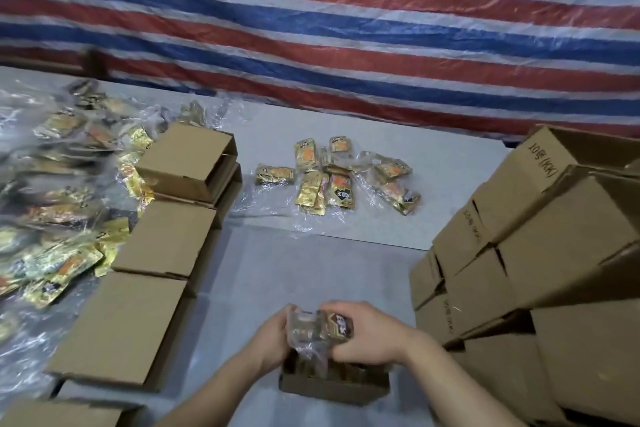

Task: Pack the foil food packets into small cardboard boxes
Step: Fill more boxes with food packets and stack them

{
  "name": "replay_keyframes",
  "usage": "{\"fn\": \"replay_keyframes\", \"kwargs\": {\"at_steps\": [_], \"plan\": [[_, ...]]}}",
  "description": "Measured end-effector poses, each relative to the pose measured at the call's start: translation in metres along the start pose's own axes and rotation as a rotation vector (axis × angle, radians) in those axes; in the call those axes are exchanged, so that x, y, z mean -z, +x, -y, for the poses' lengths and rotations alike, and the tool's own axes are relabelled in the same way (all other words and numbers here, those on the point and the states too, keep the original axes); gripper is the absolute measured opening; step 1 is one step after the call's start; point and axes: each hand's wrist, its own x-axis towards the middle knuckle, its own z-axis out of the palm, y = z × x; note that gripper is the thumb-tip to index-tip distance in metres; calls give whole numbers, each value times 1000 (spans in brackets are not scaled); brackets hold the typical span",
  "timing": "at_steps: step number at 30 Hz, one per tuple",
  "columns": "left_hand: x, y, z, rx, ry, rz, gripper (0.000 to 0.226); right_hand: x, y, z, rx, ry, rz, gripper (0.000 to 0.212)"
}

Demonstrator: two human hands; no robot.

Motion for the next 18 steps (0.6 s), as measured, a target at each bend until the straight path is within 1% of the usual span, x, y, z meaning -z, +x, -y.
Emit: {"fn": "replay_keyframes", "kwargs": {"at_steps": [1, 3, 4, 6, 8, 11, 15, 18], "plan": [[1, 1, 1, -17, 12, 9, 8, -5, 4, -5, -16, -40, 44, 40], [1, 2, 2, -33, -12, -9, 11, -10, 10, -10, -32, -83, 65, 38], [1, 2, 3, -20, -69, -26, 11, -12, 13, -12, -35, -70, 61, 38], [-2, 2, 5, 40, -216, -65, 20, -14, 18, -17, -40, -20, 63, 38], [-5, 1, 4, 87, -315, -73, 27, -15, 19, -24, -43, -5, 61, 39], [-7, 1, 2, 118, -447, -70, 27, -15, 19, -33, -38, -4, 66, 42], [-6, 6, 5, 139, -532, -53, 28, -20, 29, -44, -60, 37, 38, 50], [-4, 8, 6, 124, -502, -46, 29, -31, 37, -55, -72, -36, 16, 55]]}}
